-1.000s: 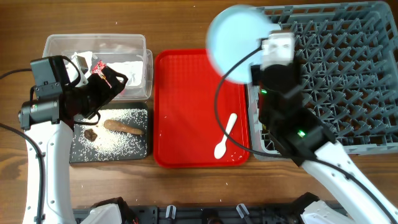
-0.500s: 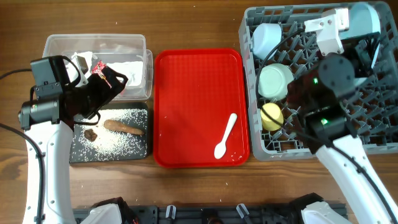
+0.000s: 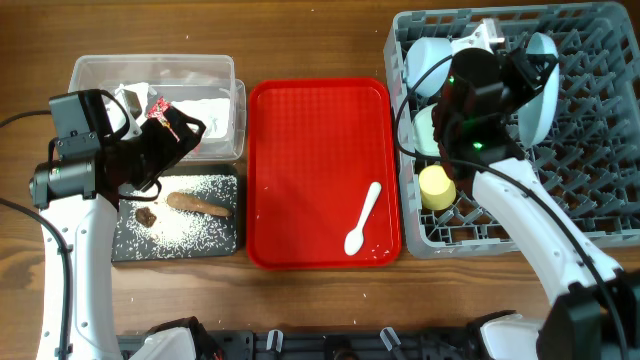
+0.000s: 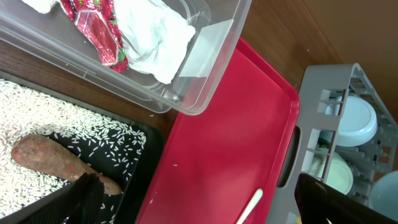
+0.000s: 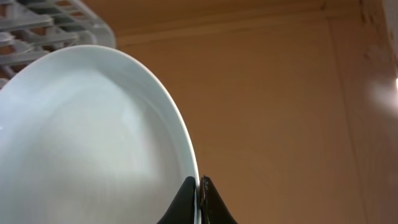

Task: Sort waste into correct bins and load items into the dishwasher rack
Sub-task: 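Lift the light-blue plate with the right gripper and stand it in the rack, then move the right gripper to the white spoon on the red tray and grasp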

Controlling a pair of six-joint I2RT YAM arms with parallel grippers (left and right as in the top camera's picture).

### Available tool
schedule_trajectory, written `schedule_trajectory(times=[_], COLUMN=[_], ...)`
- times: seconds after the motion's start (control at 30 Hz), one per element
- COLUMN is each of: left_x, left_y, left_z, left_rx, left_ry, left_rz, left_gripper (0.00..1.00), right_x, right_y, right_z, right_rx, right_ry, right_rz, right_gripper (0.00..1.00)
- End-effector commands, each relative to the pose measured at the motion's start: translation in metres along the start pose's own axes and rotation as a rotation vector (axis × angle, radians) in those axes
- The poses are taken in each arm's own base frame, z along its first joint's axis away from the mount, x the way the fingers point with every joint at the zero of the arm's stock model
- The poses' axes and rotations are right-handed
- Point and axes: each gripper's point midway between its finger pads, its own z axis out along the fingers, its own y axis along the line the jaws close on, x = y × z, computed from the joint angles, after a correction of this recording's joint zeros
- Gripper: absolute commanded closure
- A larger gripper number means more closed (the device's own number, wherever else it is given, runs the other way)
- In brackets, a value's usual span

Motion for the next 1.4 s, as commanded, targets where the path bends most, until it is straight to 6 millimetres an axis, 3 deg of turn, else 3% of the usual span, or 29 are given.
schedule_trajectory(times=[0.0,0.37,0.5,0.57,0.67,0.7,0.8,0.93,1.07,1.23,1.37], left_x=[-0.001,-0.001,-0.001,-0.001,-0.001,-0.001,-0.001,-0.001,-0.001,-0.001,-0.001], left_y=[0.003,0.003,0.003,0.003,0.003,0.003,0.003,0.003,0.003,0.003,0.003], left_z=[0.001,0.001,0.001,0.001,0.001,0.001,0.001,0.001,0.001,0.001,0.001], left_rx=[-0.005,-0.005,-0.005,-0.005,-0.005,-0.005,-0.005,-0.005,-0.005,-0.005,-0.005], left_ry=[-0.001,-0.001,-0.001,-0.001,-0.001,-0.001,-0.001,-0.001,-0.001,-0.001,-0.001], left_rz=[-0.012,-0.012,-0.012,-0.012,-0.012,-0.012,-0.012,-0.012,-0.012,-0.012,-0.012], left_gripper=[0.0,0.0,0.0,0.0,0.0,0.0,0.01,0.0,0.0,0.0,0.0], right_x=[-0.001,-0.016,-0.017,-0.017,-0.017,-0.017,-0.017,-0.025,-0.049,-0.086,-0.097], right_y=[0.019,0.067,0.072,0.072,0.072,0.072,0.072,0.073,0.073,0.083,0.094], right_z=[0.003,-0.001,-0.002,-0.002,-0.002,-0.002,-0.002,-0.011,-0.046,-0.136,-0.214], right_rx=[-0.01,-0.172,-0.193,-0.193,-0.193,-0.194,-0.193,-0.199,-0.207,-0.278,-0.377], right_ry=[0.018,-0.11,-0.124,-0.123,-0.122,-0.123,-0.122,-0.146,-0.244,-0.452,-0.597], right_rz=[-0.006,-0.033,-0.04,-0.039,-0.042,-0.042,-0.041,0.016,0.058,0.169,0.275], right_gripper=[0.96,0.96,0.95,0.83,0.45,0.38,0.24,0.18,0.18,0.14,0.14])
